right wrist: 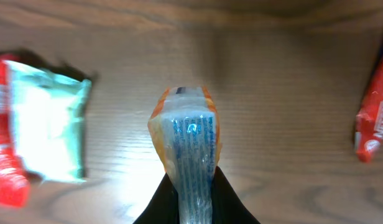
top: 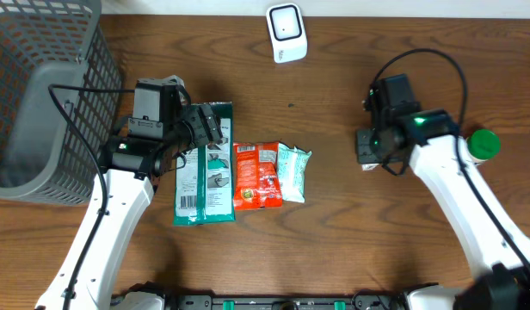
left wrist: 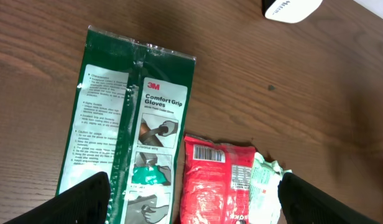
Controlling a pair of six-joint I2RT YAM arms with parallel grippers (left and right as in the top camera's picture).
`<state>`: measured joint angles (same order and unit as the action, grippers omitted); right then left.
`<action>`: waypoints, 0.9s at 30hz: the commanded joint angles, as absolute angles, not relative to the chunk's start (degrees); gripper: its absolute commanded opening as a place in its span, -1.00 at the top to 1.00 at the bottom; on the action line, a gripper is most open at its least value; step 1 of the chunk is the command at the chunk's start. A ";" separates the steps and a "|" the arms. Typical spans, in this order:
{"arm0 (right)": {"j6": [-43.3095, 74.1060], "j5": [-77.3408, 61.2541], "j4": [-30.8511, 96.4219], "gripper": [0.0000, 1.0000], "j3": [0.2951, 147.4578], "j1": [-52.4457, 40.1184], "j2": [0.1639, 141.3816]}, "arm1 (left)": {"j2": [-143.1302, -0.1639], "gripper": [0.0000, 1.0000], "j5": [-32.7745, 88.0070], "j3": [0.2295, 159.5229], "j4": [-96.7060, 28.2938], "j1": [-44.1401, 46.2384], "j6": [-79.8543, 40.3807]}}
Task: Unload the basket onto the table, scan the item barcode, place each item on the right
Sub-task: 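Raise the orange box up to the white scanner with the right gripper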
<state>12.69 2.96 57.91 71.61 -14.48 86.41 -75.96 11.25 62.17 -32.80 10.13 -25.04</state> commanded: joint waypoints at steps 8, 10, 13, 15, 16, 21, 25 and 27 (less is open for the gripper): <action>15.42 -2.04 77.91 0.98 100.01 -14.68 87.22 | -76.07 -0.73 11.09 62.59 -32.77 9.93 -24.08; 15.68 -2.02 82.11 0.98 107.87 -14.68 89.76 | -76.07 -0.73 11.09 62.59 -32.77 9.93 -24.08; 16.27 -2.74 89.30 0.98 121.73 -14.68 95.55 | -76.07 -0.73 11.09 62.59 -32.77 9.93 -24.08; 16.25 -4.54 93.93 0.98 131.94 -14.68 100.77 | -76.07 -0.73 11.09 62.57 -32.80 9.93 -24.08; 16.27 -5.17 95.83 0.98 137.36 -14.68 103.83 | -76.07 -0.73 11.09 62.59 -32.77 9.93 -24.08; 16.23 -8.73 95.98 0.98 153.58 -14.94 115.90 | -76.07 -0.73 11.09 62.59 -32.80 9.93 -24.08; 16.25 -9.15 88.75 0.98 155.57 -15.75 122.91 | -76.07 -0.73 11.09 62.59 -32.77 9.93 -24.08; 16.25 -9.15 83.92 0.98 155.57 -16.34 126.06 | -76.07 -0.73 11.09 62.59 -32.77 9.93 -24.08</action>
<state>15.75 -7.73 87.02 154.58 -15.18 121.45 -75.96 11.25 62.17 -32.80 10.13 -25.04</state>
